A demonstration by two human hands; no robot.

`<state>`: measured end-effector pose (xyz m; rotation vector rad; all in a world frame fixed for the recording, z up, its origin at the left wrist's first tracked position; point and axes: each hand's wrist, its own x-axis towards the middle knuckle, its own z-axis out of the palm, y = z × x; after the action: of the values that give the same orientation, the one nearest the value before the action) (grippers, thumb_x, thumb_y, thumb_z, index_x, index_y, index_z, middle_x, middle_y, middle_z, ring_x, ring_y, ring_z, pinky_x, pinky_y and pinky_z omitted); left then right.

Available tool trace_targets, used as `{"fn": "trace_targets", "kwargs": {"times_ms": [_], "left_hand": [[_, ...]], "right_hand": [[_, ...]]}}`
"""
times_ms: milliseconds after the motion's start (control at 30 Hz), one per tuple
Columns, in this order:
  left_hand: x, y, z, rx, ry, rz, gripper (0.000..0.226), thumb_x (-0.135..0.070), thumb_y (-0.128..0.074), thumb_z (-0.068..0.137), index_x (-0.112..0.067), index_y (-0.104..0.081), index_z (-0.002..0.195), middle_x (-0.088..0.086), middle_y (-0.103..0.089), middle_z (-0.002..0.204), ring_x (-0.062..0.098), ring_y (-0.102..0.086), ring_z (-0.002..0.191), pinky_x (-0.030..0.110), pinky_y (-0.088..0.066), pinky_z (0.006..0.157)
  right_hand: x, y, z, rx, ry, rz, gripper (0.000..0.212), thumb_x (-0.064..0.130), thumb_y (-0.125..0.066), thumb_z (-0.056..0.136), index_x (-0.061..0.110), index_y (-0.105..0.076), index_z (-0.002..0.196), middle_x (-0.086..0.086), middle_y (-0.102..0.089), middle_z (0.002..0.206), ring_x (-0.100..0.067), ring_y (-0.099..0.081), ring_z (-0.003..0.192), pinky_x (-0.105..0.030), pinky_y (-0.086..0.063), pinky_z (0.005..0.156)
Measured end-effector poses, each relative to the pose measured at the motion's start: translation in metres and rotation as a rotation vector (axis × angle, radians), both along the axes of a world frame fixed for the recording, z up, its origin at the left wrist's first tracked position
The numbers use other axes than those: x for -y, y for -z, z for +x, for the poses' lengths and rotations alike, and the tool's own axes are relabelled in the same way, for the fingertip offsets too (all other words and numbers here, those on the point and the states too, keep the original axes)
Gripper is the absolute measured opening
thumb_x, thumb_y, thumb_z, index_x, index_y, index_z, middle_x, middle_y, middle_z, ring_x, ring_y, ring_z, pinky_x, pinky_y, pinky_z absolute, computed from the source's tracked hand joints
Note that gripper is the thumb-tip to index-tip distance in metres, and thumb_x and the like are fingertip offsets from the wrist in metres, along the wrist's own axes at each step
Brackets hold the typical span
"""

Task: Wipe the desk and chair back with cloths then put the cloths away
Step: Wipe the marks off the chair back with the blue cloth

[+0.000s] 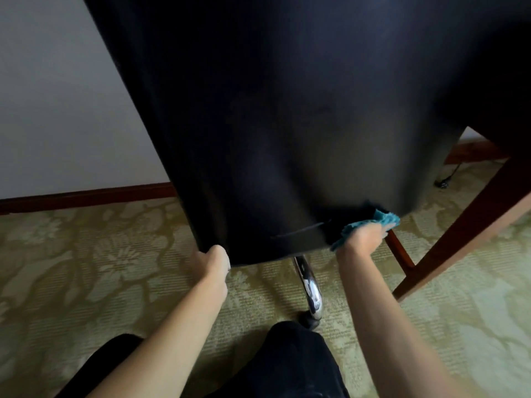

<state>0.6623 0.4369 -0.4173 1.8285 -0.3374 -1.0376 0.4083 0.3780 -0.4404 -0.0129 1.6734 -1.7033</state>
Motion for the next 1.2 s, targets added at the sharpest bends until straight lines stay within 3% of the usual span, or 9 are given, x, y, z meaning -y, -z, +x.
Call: {"fn": "trace_targets", "kwargs": {"times_ms": [167, 333, 433, 500, 600, 667, 767, 933, 1200], "left_hand": [[-0.005, 0.009, -0.017, -0.014, -0.026, -0.014, 0.054, 0.012, -0.044, 0.072, -0.007, -0.053, 0.122, 0.02, -0.06, 0.123, 0.043, -0.059, 0.112, 0.051, -0.051, 0.099], [-0.005, 0.009, -0.009, -0.045, 0.005, 0.02, 0.057, 0.015, -0.044, 0.065, 0.003, -0.049, 0.12, 0.032, -0.052, 0.131, 0.055, -0.05, 0.118, 0.059, -0.046, 0.098], [-0.008, 0.006, 0.0, -0.145, 0.03, -0.023, 0.06, 0.012, -0.045, 0.066, 0.011, -0.044, 0.126, 0.029, -0.059, 0.112, 0.049, -0.059, 0.101, 0.049, -0.047, 0.095], [-0.013, 0.005, 0.009, -0.211, 0.041, -0.109, 0.053, 0.007, -0.046, 0.062, 0.02, -0.044, 0.113, 0.014, -0.048, 0.08, 0.03, -0.048, 0.07, 0.041, -0.043, 0.08], [-0.017, 0.002, 0.021, -0.417, 0.011, -0.234, 0.024, 0.011, -0.037, 0.069, -0.002, -0.047, 0.087, 0.012, -0.043, 0.095, 0.028, -0.042, 0.088, 0.043, -0.048, 0.098], [-0.018, 0.005, 0.03, -0.518, -0.021, -0.287, 0.022, 0.008, -0.037, 0.075, -0.01, -0.046, 0.082, 0.01, -0.047, 0.092, 0.028, -0.044, 0.093, 0.047, -0.043, 0.109], [-0.02, 0.007, 0.036, -0.615, -0.042, -0.357, 0.017, 0.003, -0.04, 0.08, -0.011, -0.05, 0.077, 0.01, -0.054, 0.084, 0.027, -0.05, 0.089, 0.05, -0.041, 0.11], [-0.018, 0.011, 0.04, -0.647, -0.05, -0.358, 0.019, -0.016, -0.047, 0.094, -0.006, -0.063, 0.096, 0.012, -0.065, 0.096, 0.026, -0.06, 0.097, 0.05, -0.043, 0.108], [-0.017, 0.011, 0.054, -0.641, -0.01, -0.3, 0.046, -0.044, -0.036, 0.103, -0.012, -0.059, 0.128, 0.013, -0.063, 0.125, 0.024, -0.059, 0.112, 0.038, -0.044, 0.096]], "right_hand": [[-0.011, -0.013, 0.004, -0.035, -0.019, 0.108, 0.051, 0.029, -0.025, 0.105, 0.017, -0.027, 0.154, -0.012, -0.038, 0.155, -0.032, -0.044, 0.136, -0.043, -0.035, 0.115], [-0.064, 0.0, 0.117, -0.733, -0.307, -0.028, 0.063, -0.001, -0.028, 0.099, 0.005, -0.003, 0.155, -0.023, 0.006, 0.162, -0.036, 0.002, 0.151, -0.029, 0.001, 0.122], [-0.09, 0.026, 0.157, -1.208, -0.56, -0.166, 0.064, 0.009, -0.032, 0.095, 0.006, -0.01, 0.155, -0.021, 0.009, 0.162, -0.039, 0.019, 0.148, -0.043, 0.006, 0.122], [-0.095, 0.046, 0.151, -1.528, -0.658, -0.18, 0.072, 0.009, -0.054, 0.089, 0.008, -0.021, 0.152, -0.028, -0.007, 0.16, -0.048, 0.011, 0.146, -0.058, -0.006, 0.118], [-0.084, 0.049, 0.106, -1.965, -0.77, -0.262, 0.067, 0.017, -0.054, 0.085, 0.014, -0.032, 0.147, -0.02, -0.033, 0.154, -0.046, -0.014, 0.143, -0.063, -0.028, 0.112], [-0.068, 0.04, 0.073, -2.156, -0.754, -0.315, 0.065, 0.022, -0.043, 0.083, 0.016, -0.033, 0.147, -0.012, -0.039, 0.153, -0.04, -0.019, 0.144, -0.056, -0.017, 0.119], [-0.051, 0.028, 0.051, -2.226, -0.647, -0.3, 0.069, 0.019, -0.046, 0.081, 0.014, -0.032, 0.148, -0.012, -0.029, 0.155, -0.043, -0.015, 0.145, -0.051, 0.003, 0.122], [-0.049, 0.044, 0.058, -2.606, -0.873, -0.489, 0.073, 0.018, -0.04, 0.08, 0.022, -0.025, 0.151, 0.0, -0.025, 0.156, -0.03, -0.027, 0.14, -0.048, -0.013, 0.116], [-0.04, 0.005, 0.133, -2.84, -1.096, -0.669, 0.067, 0.032, -0.038, 0.089, 0.019, -0.024, 0.154, 0.0, -0.01, 0.16, -0.02, -0.006, 0.148, -0.045, 0.013, 0.121]]}}
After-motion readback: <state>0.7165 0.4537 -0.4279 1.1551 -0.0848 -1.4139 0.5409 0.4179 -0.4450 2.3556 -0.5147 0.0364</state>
